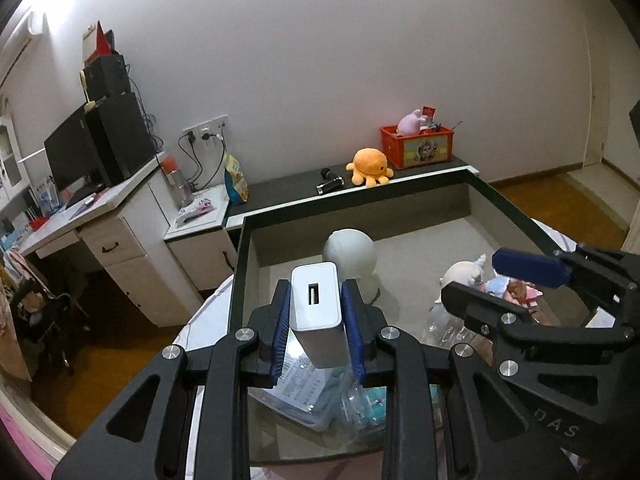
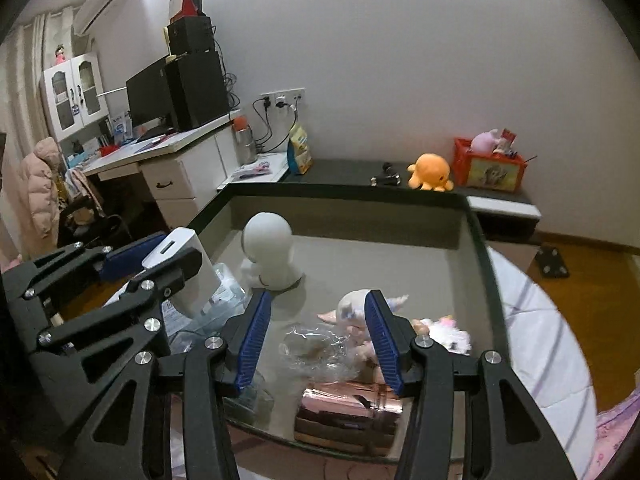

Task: Organize rigid objects
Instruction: 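Lower both held items into the pink box tray and open both grippers, then withdraw both tools from the tray toward the remaining items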

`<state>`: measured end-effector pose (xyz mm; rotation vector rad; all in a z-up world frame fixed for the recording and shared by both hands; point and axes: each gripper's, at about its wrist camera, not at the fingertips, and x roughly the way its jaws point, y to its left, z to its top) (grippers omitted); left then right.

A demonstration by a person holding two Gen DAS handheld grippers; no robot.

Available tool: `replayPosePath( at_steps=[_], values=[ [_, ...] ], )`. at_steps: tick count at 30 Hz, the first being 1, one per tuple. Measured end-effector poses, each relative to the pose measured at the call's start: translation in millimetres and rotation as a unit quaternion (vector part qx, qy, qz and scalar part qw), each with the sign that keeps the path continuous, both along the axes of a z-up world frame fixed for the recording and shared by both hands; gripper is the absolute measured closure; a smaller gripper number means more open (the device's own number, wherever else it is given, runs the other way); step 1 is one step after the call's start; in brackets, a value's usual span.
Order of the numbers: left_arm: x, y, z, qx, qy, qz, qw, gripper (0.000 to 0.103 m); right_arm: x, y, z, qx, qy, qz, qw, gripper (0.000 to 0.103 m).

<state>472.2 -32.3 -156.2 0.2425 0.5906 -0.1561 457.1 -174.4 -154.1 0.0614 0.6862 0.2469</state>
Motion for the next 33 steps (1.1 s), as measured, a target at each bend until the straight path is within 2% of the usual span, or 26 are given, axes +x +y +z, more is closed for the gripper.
replayPosePath(
  at_steps=[2, 3, 4, 6, 7, 8, 9, 11, 16, 22, 25, 30, 33],
  values=[
    [0.9, 0.9, 0.3, 0.01, -0.003, 0.004, 0.9999, 0.073, 2.7, -0.7, -1.8, 0.009, 0.008, 0.002, 1.0, 0.051],
    [0.7, 2.0, 1.3, 0.013, -0.007, 0.009, 0.9999, 0.065, 2.4, -0.7, -2.0, 0.009, 0.01, 0.001, 1.0, 0.05],
    [-1.8, 4.2, 3.5, 0.013, -0.011, 0.014, 0.9998, 0.06, 2.7, 0.0, -1.6, 0.008, 0.01, -0.001, 1.0, 0.047],
    [-3.5, 13.3, 9.7, 0.003, -0.012, 0.02, 0.9997, 0.046, -0.6, -1.8, 2.6, 0.001, 0.005, -0.015, 1.0, 0.036],
    [-8.2, 17.8, 14.4, -0.005, -0.017, 0.024, 0.9995, 0.041, -2.2, -2.6, 6.2, 0.001, 0.002, -0.023, 1.0, 0.025],
    [-15.9, 22.9, 20.6, -0.016, -0.027, 0.026, 0.9992, 0.027, -6.9, -5.7, 10.1, 0.002, -0.003, -0.03, 1.0, 0.018],
    [-22.5, 26.1, 25.2, -0.021, -0.036, 0.028, 0.9987, 0.016, -13.8, -9.0, 16.1, 0.008, -0.012, -0.034, 0.999, 0.018],
    [-39.6, 31.3, 35.4, -0.029, -0.052, 0.032, 0.9977, 0.011, -30.2, -13.4, 29.5, 0.016, -0.027, -0.037, 0.999, 0.018],
    [-94.1, 38.1, 61.3, -0.032, -0.093, 0.037, 0.9944, 0.006, -75.1, -10.7, 61.4, 0.005, -0.071, -0.036, 0.997, 0.016],
    [-165.1, 47.0, 85.2, -0.047, -0.141, 0.045, 0.9879, 0.0, -149.6, -8.8, 91.0, -0.01, -0.13, -0.043, 0.991, 0.014],
    [-196.9, 46.2, 89.7, -0.045, -0.147, 0.04, 0.9873, 0.0, -181.3, -9.0, 97.5, -0.011, -0.147, -0.045, 0.988, 0.014],
    [-252.4, 38.2, 92.5, -0.023, -0.184, 0.052, 0.9813, 0.0, -231.9, -8.7, 104.3, -0.023, -0.172, -0.056, 0.983, 0.014],
    [-275.0, 37.8, 94.3, -0.027, -0.193, 0.055, 0.9792, 0.0, -254.7, -8.1, 106.9, -0.03, -0.179, -0.062, 0.981, 0.014]
  ],
)
